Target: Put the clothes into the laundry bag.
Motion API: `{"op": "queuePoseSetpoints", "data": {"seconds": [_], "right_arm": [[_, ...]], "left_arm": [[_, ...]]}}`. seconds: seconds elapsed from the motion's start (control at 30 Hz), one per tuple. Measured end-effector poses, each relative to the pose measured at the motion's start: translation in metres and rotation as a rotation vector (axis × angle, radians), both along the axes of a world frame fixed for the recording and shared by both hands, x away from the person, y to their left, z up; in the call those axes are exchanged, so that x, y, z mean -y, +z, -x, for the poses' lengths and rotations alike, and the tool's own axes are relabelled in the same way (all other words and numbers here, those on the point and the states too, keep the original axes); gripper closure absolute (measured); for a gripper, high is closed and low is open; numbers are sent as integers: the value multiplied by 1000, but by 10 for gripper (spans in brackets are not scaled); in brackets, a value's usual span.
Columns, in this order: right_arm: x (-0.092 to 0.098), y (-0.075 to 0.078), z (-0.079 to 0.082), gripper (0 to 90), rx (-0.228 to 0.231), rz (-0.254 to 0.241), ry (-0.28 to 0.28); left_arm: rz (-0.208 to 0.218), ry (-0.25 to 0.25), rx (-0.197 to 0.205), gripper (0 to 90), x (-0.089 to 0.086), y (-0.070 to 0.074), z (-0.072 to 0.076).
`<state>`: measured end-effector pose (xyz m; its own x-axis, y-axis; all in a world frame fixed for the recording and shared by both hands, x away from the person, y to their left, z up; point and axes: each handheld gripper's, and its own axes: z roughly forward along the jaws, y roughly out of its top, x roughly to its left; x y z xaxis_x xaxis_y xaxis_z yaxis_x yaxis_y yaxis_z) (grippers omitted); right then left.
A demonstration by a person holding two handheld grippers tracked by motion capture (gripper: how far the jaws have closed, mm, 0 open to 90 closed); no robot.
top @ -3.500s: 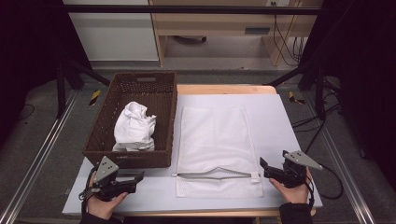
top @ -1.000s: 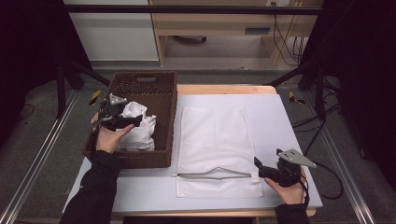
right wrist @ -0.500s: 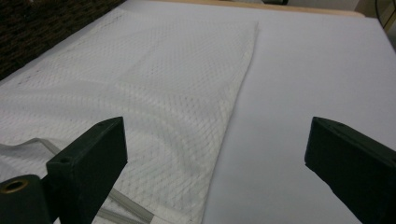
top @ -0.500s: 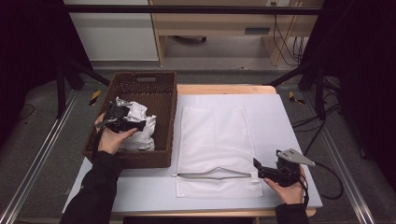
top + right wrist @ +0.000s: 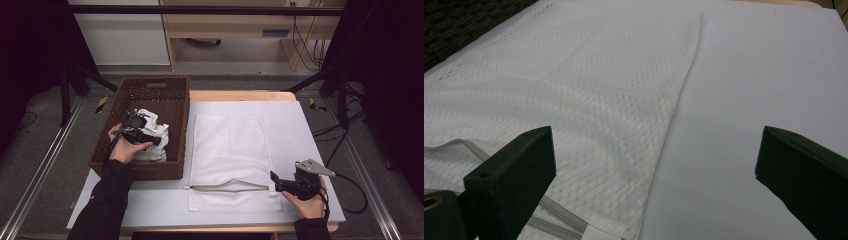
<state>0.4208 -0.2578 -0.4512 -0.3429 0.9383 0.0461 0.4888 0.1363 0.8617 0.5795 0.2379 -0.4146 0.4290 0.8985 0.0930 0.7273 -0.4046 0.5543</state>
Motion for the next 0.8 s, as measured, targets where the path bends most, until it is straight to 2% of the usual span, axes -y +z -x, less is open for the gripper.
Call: {"op": "queuePoseSetpoints", "data": {"seconds": [0.17,0.23,0.27,0.3,0.5,0.63,0.67,0.7,0.73,0.8], "right_arm": [[-1,-1,0,31,-3,6,1],[-2,-2,-1,30,-12,4,1],[-2,-2,-1,30,-12,4,1],[-2,-2,-1,28,-16,5,2],[-2,-2,-1,29,-21,3,-1],[-1,-2,-1,32,-14,9,-1],[-1,-2,-1,32,-14,9,-1],[-2,-2,0,35,-18,6,-1],[-2,-2,0,35,-18,6,-1],[-2,-2,0,38,-19,5,2]], "left_arm": [[-15,-4,-24,0,0,-8,-3],[-33,-11,-38,0,1,-12,-5],[-48,-16,-46,0,2,-14,-6],[-78,-23,-77,0,2,-18,-7],[-102,-31,-121,27,4,-22,-8],[-116,-22,-133,157,5,-23,-9],[-119,-19,-139,157,5,-22,-9],[-123,-14,-139,228,4,-22,-9],[-122,-12,-137,228,4,-22,-9],[-122,-9,-141,305,3,-21,-9]]}}
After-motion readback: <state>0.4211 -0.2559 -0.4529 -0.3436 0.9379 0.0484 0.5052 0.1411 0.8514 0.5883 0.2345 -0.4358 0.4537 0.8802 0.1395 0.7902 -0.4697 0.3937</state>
